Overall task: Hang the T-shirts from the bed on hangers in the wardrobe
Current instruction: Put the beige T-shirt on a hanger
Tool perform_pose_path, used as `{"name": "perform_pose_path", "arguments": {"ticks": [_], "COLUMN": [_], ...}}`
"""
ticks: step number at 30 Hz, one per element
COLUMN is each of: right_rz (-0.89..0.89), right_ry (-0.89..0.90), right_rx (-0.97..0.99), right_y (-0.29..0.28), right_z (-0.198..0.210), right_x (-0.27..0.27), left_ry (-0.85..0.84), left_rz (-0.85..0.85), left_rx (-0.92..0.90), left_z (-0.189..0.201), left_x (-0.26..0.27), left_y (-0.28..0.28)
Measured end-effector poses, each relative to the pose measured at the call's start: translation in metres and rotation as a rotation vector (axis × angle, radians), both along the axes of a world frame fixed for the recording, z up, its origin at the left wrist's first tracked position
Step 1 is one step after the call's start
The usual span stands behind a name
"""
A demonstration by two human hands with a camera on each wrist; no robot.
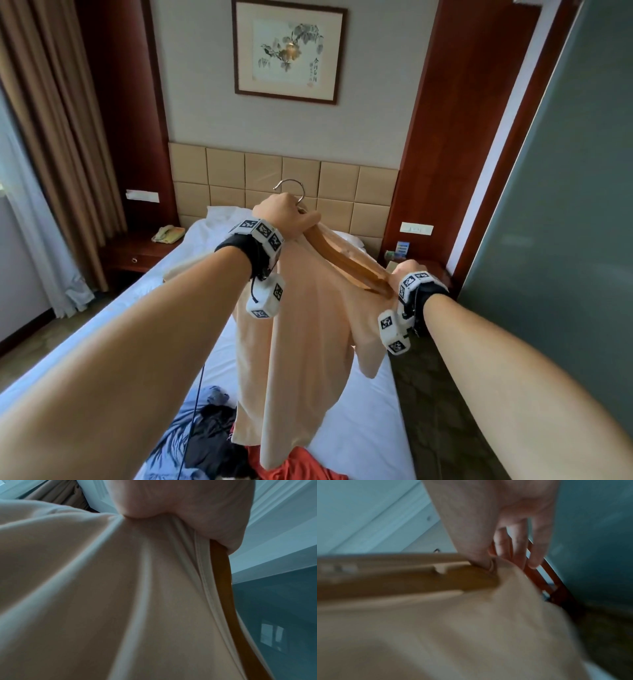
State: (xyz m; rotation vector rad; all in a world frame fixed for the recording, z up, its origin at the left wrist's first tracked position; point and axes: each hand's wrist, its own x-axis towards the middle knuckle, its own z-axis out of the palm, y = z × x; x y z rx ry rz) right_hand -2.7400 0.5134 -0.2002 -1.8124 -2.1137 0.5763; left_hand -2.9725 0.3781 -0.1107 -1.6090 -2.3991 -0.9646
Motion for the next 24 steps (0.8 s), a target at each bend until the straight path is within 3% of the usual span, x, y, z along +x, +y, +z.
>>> {"name": "perform_pose_path", "arguments": {"ticks": [2, 4, 8, 12, 18, 24], "right_rz": [-0.004, 0.041, 0.055, 0.042, 0.067, 0.171], "right_ry": [-0.251, -0.372, -0.409, -0.281, 0.202, 0.197], "right_rx": [0.180, 0.284, 0.249, 0.180, 0.116, 0.031], "right_y": [0.000, -0.004, -0.004, 0.001, 0.000, -0.020], "right_z": [-0.001, -0.001, -0.002, -0.001, 0.007, 0.023], "right_x": [0.009, 0.012, 0.010, 0.000, -0.021, -0.071], "left_ry": [-0.017, 0.010, 0.008, -0.054, -0.102, -0.220], "left_rz": [0.020, 0.035, 0.004, -0.011, -0.029, -0.144], "left_rx": [0.029, 0.026, 0.026, 0.053, 0.027, 0.095], "left_z": [0.001, 0.000, -0.007, -0.012, -0.020, -0.028], "left_x": [-0.001, -0.002, -0.002, -0.004, -0.014, -0.026], "left_y": [-0.002, -0.004, -0.003, -0.002, 0.000, 0.004]}}
